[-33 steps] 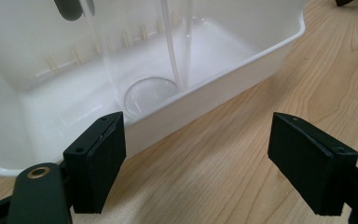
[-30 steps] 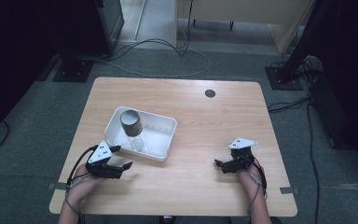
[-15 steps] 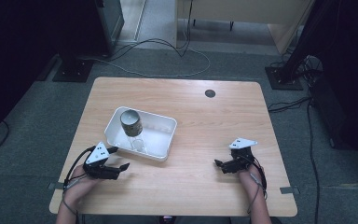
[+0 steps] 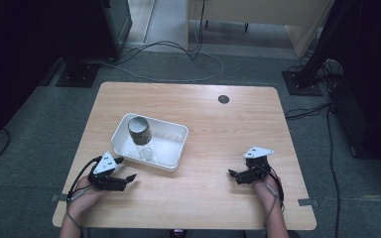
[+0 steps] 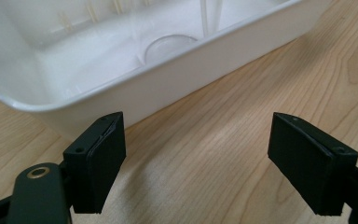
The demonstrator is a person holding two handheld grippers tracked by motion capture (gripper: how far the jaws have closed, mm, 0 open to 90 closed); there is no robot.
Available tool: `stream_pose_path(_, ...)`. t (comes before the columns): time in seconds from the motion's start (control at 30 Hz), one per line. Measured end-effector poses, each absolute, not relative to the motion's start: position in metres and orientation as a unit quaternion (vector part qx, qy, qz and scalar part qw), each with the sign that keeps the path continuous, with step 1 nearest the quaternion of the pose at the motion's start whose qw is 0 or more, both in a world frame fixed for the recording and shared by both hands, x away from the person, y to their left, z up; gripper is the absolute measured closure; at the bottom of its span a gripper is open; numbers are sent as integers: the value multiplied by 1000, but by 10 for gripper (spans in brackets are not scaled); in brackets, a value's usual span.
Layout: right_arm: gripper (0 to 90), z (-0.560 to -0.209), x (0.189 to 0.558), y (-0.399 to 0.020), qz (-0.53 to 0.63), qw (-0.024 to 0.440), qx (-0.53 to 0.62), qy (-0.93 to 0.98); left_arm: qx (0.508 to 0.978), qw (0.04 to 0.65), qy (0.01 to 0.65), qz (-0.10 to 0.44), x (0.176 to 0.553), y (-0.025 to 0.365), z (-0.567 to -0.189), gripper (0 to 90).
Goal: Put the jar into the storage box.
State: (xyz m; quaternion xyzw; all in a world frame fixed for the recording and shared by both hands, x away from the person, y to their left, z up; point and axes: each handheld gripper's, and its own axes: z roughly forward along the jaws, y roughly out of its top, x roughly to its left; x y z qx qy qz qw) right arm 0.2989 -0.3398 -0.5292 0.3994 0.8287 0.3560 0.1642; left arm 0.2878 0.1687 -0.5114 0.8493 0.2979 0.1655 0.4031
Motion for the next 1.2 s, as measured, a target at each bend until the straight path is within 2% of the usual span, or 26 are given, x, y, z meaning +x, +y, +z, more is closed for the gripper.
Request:
stream_pose_path(0.5,0,-529,299,-340,356,164,399,829,846,394,320,166,292,176,-518,191)
stream_pose_path(1.2,0,-529,299,-340,356,164,400,829,826,365,389,181,304,182,-520,191)
